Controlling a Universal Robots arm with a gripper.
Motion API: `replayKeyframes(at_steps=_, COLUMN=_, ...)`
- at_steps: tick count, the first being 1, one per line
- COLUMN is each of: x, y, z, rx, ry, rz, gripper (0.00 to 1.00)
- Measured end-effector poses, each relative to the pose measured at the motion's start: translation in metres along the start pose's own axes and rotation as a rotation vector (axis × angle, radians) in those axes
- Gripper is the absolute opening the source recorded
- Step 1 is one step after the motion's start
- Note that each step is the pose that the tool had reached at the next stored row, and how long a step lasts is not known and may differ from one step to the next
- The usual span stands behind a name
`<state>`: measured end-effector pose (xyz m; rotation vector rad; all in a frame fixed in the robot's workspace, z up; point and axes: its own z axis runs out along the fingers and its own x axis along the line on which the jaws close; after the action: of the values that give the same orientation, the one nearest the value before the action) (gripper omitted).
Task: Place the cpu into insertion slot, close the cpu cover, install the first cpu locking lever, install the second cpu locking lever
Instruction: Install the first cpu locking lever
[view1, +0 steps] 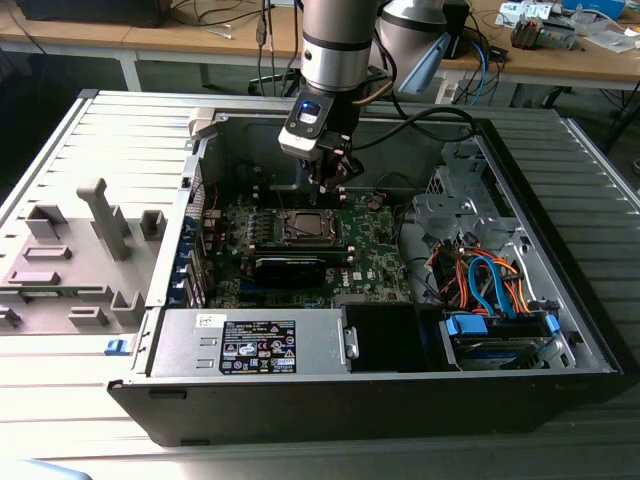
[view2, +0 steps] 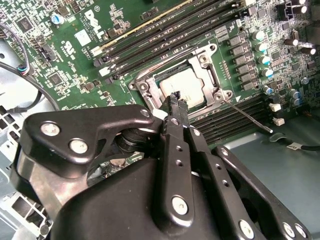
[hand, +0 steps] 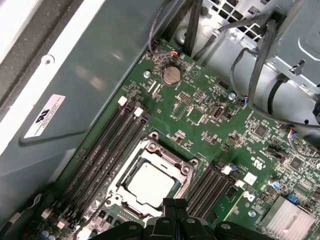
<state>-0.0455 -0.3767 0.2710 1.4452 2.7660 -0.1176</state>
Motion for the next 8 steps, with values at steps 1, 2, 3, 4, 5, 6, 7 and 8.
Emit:
replayKeyframes(at_steps=1, x=0.0, y=0.0, z=0.0, rx=-0.0002, ry=-0.0001, rz=-0.002, gripper=0.11)
replayKeyframes(at_steps=2, x=0.0, y=0.0, z=0.0, rx=-0.0002, ry=-0.0001, rz=-0.003, gripper=0.11)
replayKeyframes(at_steps=3, x=0.0, y=0.0, z=0.0, rx=-0.0003, ry=-0.0002, rz=-0.004, gripper=0.11)
replayKeyframes(at_steps=4, x=0.0, y=0.0, z=0.0, rx=-0.0003, ry=-0.0003, rz=-0.005, gripper=0.11)
replayKeyframes(at_steps=5, x=0.0, y=0.0, z=0.0, rx=-0.0004, ry=-0.0003, rz=-0.006, gripper=0.11)
replayKeyframes(at_steps=6, x=0.0, y=0.0, z=0.0, rx=-0.0004, ry=-0.0004, rz=-0.007, gripper=0.11)
replayKeyframes(at_steps=7, x=0.0, y=0.0, z=0.0, rx=-0.0005, ry=-0.0005, rz=-0.008, gripper=0.11)
replayKeyframes(at_steps=8, x=0.0, y=0.0, z=0.0, rx=-0.0006, ry=-0.0006, rz=-0.01, gripper=0.11)
